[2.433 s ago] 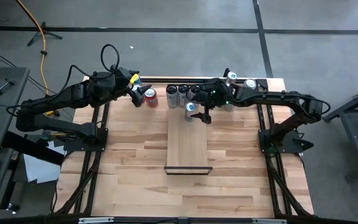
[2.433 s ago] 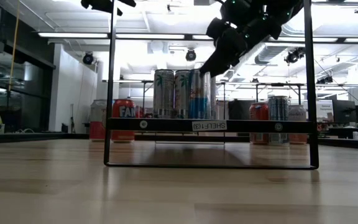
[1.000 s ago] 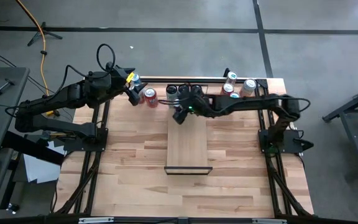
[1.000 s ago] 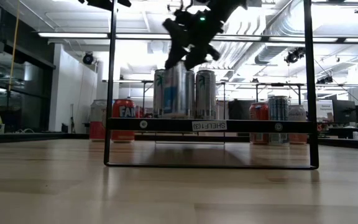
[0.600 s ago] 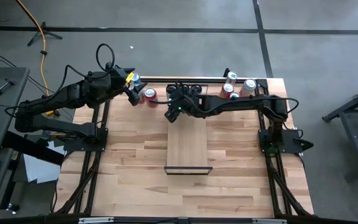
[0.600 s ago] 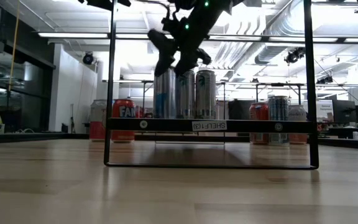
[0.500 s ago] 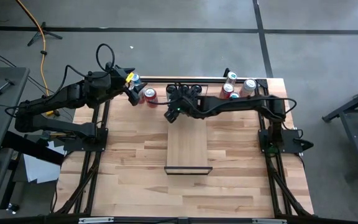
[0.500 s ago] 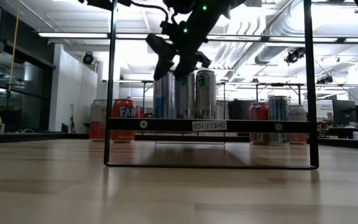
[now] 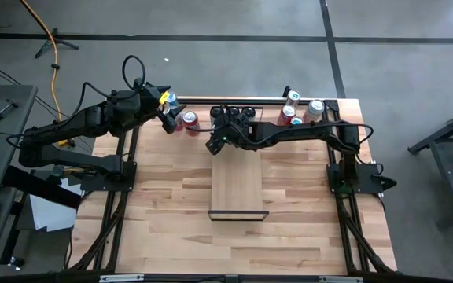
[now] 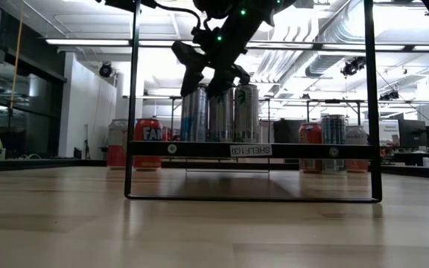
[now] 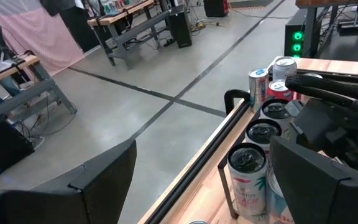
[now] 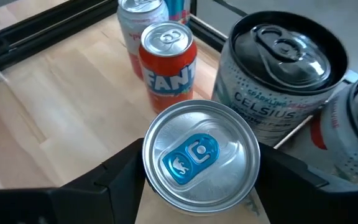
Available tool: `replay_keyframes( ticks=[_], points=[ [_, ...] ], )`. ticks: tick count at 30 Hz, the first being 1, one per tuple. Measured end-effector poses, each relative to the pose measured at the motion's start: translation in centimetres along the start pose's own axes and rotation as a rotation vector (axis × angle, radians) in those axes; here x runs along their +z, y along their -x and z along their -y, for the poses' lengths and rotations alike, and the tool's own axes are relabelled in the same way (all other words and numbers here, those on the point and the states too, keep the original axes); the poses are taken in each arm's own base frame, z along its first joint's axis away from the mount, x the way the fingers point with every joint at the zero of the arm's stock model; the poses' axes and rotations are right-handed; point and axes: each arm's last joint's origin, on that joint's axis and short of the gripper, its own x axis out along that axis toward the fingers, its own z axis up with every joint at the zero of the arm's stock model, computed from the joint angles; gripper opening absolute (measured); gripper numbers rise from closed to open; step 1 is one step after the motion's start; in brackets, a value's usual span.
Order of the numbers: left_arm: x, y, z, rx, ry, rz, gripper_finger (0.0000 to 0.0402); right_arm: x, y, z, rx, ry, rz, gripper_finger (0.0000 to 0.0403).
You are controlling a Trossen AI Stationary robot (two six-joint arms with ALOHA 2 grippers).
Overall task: Place canned beverage on shelf
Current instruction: Put the bottom left blue soda can on the shelf
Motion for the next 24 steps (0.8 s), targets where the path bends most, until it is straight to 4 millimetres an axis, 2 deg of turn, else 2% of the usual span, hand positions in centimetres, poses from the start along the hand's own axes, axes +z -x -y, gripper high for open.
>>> replay_keyframes(
  ticks=[8, 16, 24],
  points=[
    [0.00, 0.00, 0.00, 0.000, 0.001, 0.000, 0.0326, -0.05, 0.01, -0.01, 0.012, 0.008, -0.010, 0.0253],
    [0.00, 0.00, 0.00, 0.000, 0.019, 0.000, 0.0326, -0.06, 0.03, 0.00, 0.013, 0.091, -0.012, 0.0254],
    [0.00, 0.00, 0.00, 0.000, 0.019, 0.000, 0.0326, -0.04, 0.00, 0.08, 0.011, 0.030, -0.014, 0.0255]
  ],
)
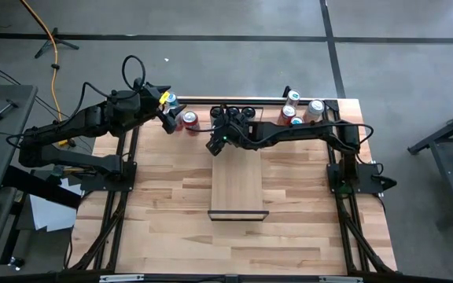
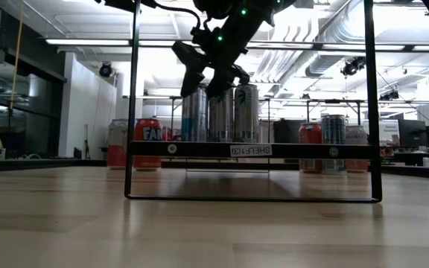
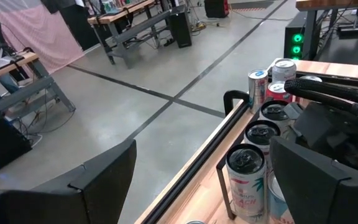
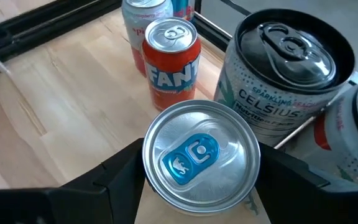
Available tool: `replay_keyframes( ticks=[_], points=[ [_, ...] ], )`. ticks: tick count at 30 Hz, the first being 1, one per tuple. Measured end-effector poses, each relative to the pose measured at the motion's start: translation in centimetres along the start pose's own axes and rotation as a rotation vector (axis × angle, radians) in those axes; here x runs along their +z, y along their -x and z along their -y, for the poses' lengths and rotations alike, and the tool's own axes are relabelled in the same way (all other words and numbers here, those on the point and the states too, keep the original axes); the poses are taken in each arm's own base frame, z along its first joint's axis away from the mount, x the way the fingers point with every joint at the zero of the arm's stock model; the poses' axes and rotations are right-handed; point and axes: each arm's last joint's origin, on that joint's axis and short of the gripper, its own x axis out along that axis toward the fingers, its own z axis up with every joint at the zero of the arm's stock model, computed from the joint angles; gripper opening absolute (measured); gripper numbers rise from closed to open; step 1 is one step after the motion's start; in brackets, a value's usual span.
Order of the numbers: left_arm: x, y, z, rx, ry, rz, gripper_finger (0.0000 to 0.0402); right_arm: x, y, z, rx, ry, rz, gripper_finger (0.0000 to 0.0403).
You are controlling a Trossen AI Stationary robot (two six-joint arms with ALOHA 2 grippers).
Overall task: Place canned beverage on shelf
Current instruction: Put the bottom left blue soda can on the shelf
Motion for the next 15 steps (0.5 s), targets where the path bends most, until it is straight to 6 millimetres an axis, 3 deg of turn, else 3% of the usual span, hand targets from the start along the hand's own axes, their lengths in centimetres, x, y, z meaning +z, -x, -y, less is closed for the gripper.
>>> replay_keyframes(
  ticks=[15],
  points=[
    [0.00, 0.00, 0.01, 0.000, 0.000, 0.000, 0.0326, 0.12, -0.08, 0.09, 0.015, 0.079, 0.002, 0.0255]
  ],
)
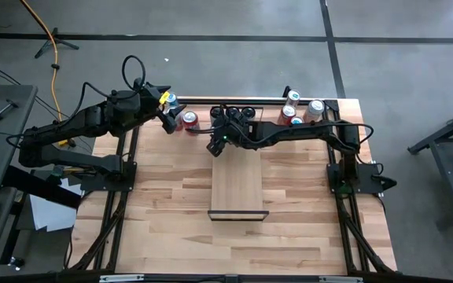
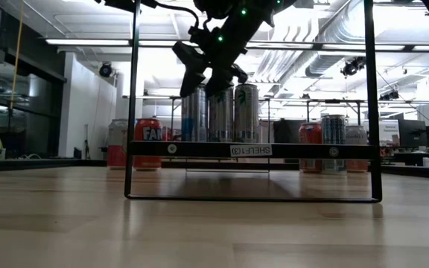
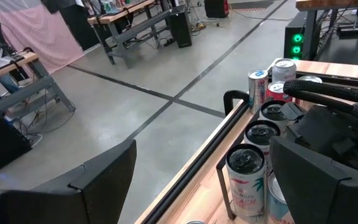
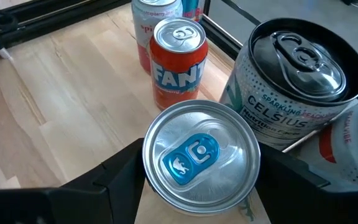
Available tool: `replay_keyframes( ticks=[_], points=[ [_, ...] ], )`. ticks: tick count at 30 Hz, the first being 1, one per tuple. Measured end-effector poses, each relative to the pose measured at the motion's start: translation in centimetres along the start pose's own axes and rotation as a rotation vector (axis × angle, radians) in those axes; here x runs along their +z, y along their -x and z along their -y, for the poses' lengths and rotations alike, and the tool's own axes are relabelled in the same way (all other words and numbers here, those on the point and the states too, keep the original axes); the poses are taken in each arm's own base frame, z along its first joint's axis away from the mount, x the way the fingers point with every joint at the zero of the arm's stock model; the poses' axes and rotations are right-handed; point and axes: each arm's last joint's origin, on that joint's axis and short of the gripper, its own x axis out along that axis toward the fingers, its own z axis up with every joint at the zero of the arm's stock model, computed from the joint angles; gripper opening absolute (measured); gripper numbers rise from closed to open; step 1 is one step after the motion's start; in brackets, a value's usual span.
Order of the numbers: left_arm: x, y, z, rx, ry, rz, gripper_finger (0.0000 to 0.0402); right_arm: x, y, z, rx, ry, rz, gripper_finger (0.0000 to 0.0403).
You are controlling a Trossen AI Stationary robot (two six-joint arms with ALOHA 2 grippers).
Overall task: Place canned beverage on shelf
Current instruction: Put the bottom left blue soda can on the shelf
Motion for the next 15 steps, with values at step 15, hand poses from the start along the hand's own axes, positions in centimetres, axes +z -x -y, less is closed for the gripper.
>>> replay_keyframes(
  ticks=[15],
  points=[
    [0.00, 0.00, 0.00, 0.000, 0.000, 0.000, 0.0326, 0.09, -0.01, 0.01, -0.011, -0.004, 0.015, 0.0255]
  ],
)
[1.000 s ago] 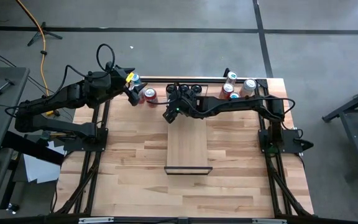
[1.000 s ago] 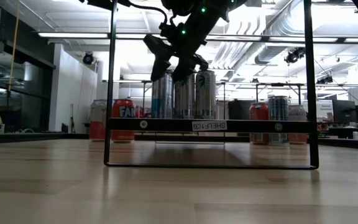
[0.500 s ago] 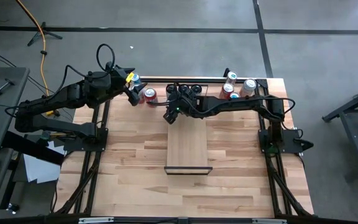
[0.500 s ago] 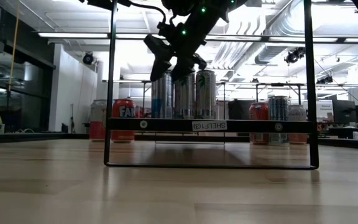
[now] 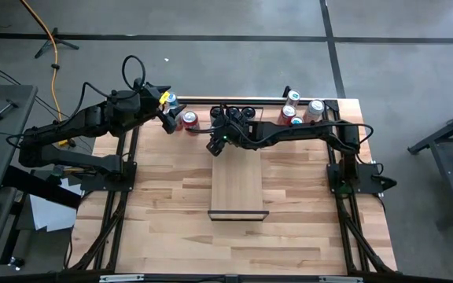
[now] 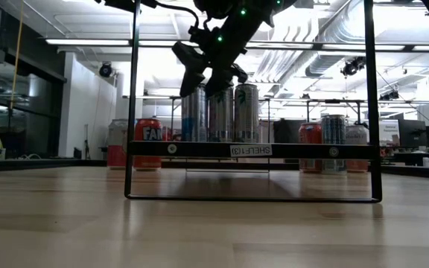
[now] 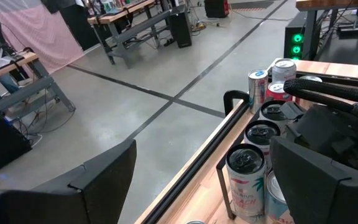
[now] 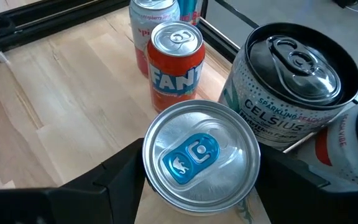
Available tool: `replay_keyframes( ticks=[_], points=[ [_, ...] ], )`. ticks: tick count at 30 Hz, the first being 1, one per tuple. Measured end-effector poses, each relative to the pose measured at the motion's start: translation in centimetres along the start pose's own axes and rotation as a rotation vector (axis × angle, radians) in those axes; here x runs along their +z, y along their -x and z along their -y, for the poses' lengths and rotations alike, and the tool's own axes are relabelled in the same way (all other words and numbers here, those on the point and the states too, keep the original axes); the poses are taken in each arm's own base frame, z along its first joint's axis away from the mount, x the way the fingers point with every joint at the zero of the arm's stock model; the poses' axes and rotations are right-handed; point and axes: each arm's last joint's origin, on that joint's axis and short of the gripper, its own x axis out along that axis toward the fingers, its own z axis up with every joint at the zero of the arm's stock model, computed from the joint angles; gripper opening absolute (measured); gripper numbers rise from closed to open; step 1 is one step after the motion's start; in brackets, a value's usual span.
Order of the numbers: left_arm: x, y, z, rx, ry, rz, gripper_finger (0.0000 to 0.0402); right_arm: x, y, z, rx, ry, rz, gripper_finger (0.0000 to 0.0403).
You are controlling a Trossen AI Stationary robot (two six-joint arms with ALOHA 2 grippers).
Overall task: Place canned beverage on shelf
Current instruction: Put the bottom left blue soda can on the shelf
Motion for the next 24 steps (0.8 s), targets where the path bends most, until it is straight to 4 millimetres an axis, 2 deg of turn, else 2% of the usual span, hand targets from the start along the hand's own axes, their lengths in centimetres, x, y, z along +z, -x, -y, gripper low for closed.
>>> replay_keyframes(
  ticks=[11, 20, 24],
  points=[
    [0.00, 0.00, 0.00, 0.000, 0.000, 0.000, 0.0326, 0.03, 0.00, 0.00, -0.002, -0.007, 0.004, 0.0258],
    [0.00, 0.00, 0.00, 0.000, 0.000, 0.000, 0.0326, 0.12, 0.02, 0.06, -0.032, -0.006, 0.020, 0.0323],
    [0.00, 0.00, 0.00, 0.000, 0.000, 0.000, 0.0326, 0.11, 0.03, 0.06, -0.030, -0.002, 0.018, 0.0338]
  ],
)
